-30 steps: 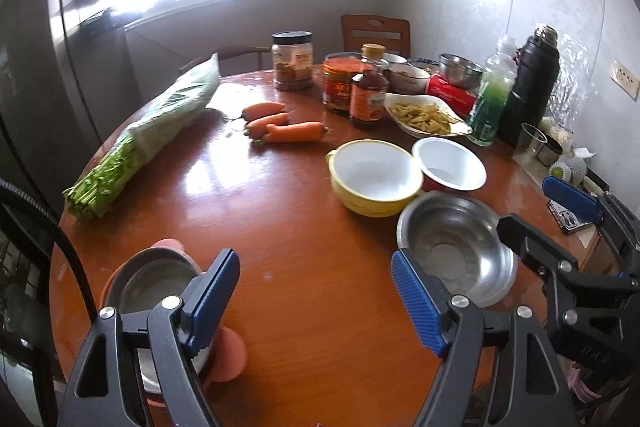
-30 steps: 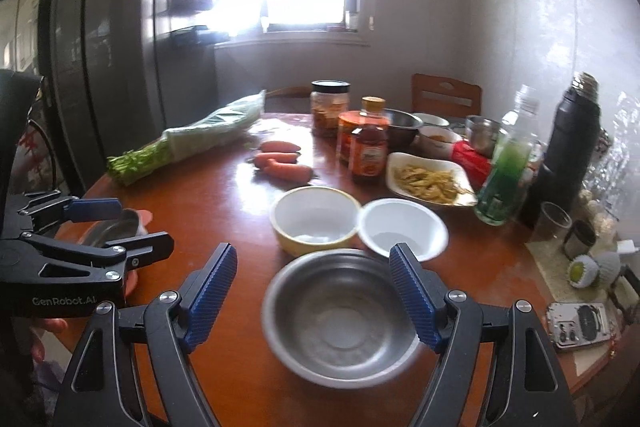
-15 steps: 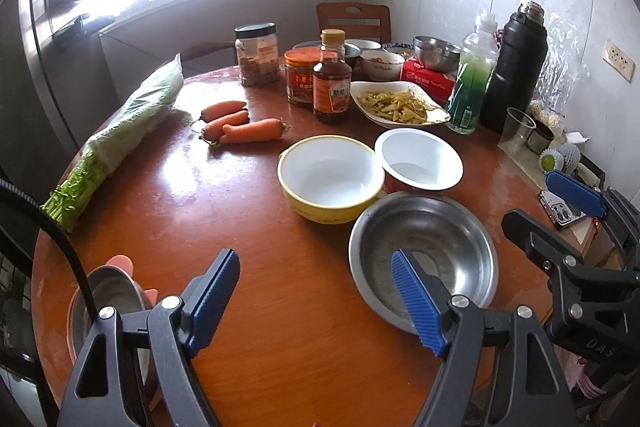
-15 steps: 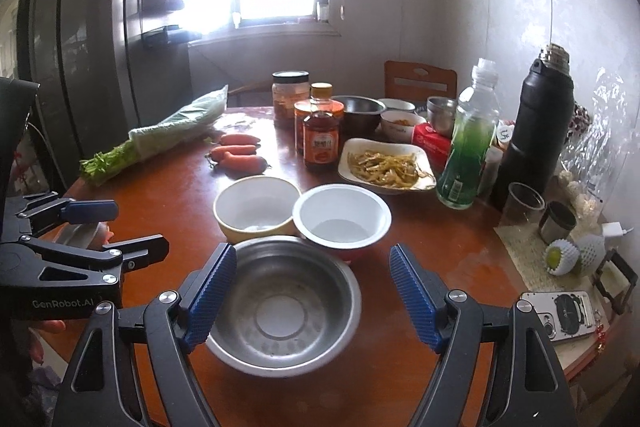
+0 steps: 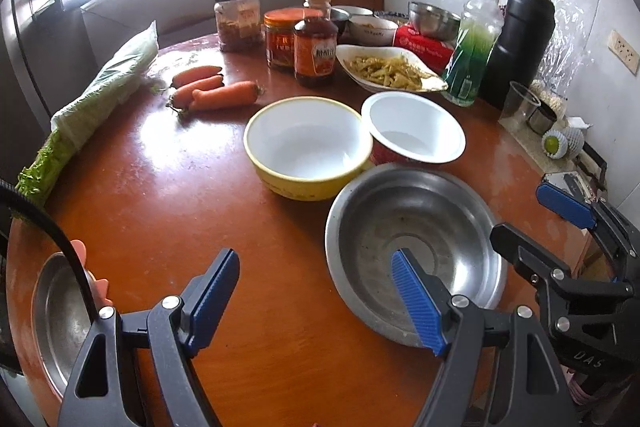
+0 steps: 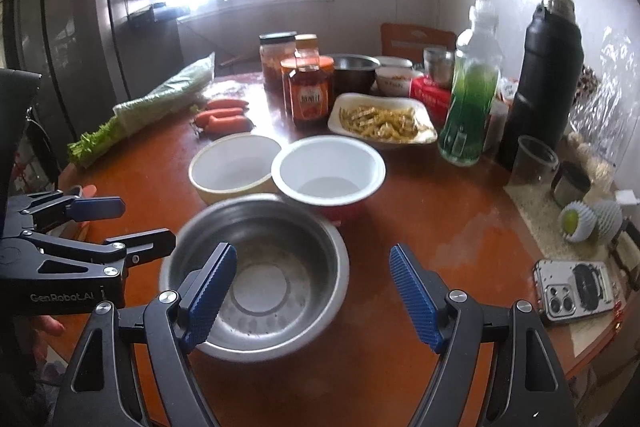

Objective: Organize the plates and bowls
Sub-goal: 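Move the left tool away from the stack to the large steel bowl rim, then close the left tool on the large steel bowl rim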

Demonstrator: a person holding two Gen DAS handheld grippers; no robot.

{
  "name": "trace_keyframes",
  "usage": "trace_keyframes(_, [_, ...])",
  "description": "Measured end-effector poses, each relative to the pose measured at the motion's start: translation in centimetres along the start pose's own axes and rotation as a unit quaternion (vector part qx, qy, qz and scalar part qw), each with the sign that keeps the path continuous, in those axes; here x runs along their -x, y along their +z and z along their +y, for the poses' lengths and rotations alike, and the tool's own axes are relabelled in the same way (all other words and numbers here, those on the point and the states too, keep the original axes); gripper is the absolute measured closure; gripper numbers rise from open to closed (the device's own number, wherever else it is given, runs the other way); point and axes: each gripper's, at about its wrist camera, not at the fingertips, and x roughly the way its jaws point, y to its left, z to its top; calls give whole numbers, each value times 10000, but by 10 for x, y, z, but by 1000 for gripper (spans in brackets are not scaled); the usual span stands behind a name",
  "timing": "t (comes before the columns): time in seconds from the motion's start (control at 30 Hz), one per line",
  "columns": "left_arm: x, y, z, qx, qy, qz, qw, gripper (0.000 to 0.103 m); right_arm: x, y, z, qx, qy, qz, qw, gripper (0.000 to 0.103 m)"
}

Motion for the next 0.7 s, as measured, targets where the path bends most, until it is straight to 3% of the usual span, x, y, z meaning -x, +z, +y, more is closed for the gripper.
trace_keyframes(0.4, [-36,0,-4,69,-101,389,9992,24,-27,-12,-2,-4,190,301,9994,23])
trace_keyframes(0.63, [-46,1,-8,-15,-118,443,9989,25,-37,-11,-8,-76,287,373,9989,39])
trace_keyframes(0.7, [-48,2,-9,-46,-150,459,9988,30,-39,-11,-8,-84,298,397,9987,39])
